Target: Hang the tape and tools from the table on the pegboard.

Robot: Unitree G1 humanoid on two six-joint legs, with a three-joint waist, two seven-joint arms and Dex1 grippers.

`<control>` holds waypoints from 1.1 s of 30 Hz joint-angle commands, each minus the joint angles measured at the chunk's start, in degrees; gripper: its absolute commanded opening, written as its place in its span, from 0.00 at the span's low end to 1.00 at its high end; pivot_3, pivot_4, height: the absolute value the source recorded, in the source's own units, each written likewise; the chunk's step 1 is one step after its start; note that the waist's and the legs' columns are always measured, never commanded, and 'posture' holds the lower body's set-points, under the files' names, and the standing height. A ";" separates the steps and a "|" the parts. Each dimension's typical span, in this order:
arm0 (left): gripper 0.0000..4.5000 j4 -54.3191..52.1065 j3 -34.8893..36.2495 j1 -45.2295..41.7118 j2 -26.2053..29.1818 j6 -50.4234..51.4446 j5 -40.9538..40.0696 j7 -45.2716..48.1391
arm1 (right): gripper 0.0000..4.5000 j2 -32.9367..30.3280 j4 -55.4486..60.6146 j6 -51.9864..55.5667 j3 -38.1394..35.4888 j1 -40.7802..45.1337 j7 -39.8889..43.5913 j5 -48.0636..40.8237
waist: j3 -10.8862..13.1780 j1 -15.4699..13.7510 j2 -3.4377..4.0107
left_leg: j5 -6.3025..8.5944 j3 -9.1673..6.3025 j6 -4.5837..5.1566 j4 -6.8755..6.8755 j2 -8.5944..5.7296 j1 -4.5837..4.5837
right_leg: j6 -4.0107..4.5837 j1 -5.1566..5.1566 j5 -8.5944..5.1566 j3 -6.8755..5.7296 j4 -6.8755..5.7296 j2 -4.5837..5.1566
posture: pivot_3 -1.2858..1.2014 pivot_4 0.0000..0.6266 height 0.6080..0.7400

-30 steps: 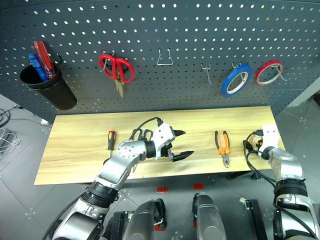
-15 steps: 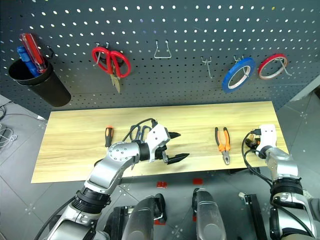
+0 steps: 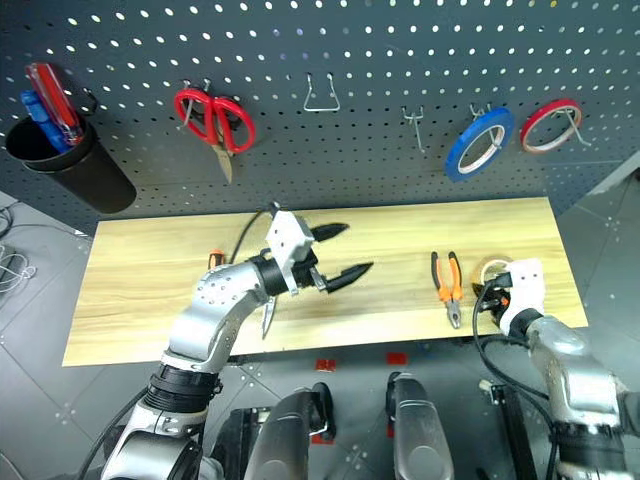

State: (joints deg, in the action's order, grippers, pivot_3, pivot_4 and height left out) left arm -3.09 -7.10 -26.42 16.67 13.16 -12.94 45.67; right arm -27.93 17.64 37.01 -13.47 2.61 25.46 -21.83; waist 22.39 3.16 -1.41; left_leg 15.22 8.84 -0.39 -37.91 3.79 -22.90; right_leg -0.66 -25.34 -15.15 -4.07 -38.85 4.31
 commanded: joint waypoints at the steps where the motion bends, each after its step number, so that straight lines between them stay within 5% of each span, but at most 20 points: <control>1: 1.00 1.56 2.59 1.06 -1.14 -6.13 -1.64 -0.65 | 0.11 1.86 21.78 2.02 -1.45 -1.08 -1.80 -8.41 | 0.00 0.75 -0.01 | 0.00 0.00 0.00 0.00 0.00 0.02 | -0.02 0.01 0.00 0.01 0.00 0.00 | 0.42 0.63 1.00; 9: 1.00 7.81 6.32 0.58 -5.90 -19.74 -2.80 -2.69 | 0.11 0.70 24.25 -0.81 8.67 18.75 -7.30 0.13 | -0.08 3.16 -0.16 | -0.01 -0.05 0.03 -0.11 -0.08 -0.02 | -0.19 0.02 0.10 0.00 0.04 0.00 | 0.41 0.57 1.00; 17: 1.00 9.03 6.05 0.91 -6.75 -22.74 -1.91 -5.34 | 0.11 1.79 8.34 -13.32 15.84 26.53 -2.15 7.67 | -0.22 3.37 -0.34 | 0.01 -0.09 0.08 -0.01 -0.08 -0.18 | 0.08 -0.01 0.20 -0.25 0.25 0.09 | 0.44 0.53 1.00; 33: 1.00 7.97 6.23 1.71 -5.50 -22.35 -0.07 -10.11 | 0.11 11.70 -24.96 -31.22 18.18 39.49 1.10 13.10 | -0.31 2.84 -0.49 | -0.01 -0.09 0.15 -0.21 -0.09 -0.12 | 0.13 0.02 0.23 -0.31 -0.06 0.18 | 0.47 0.54 1.00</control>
State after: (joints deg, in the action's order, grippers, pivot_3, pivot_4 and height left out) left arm 6.84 -0.81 -24.46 11.10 -8.07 -13.39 36.15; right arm -16.69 -5.53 9.31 5.71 40.87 26.57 -9.40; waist 22.07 6.00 -1.90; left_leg 15.21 8.76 -0.24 -38.11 3.70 -23.02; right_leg -0.52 -25.32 -14.91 -4.38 -38.90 4.49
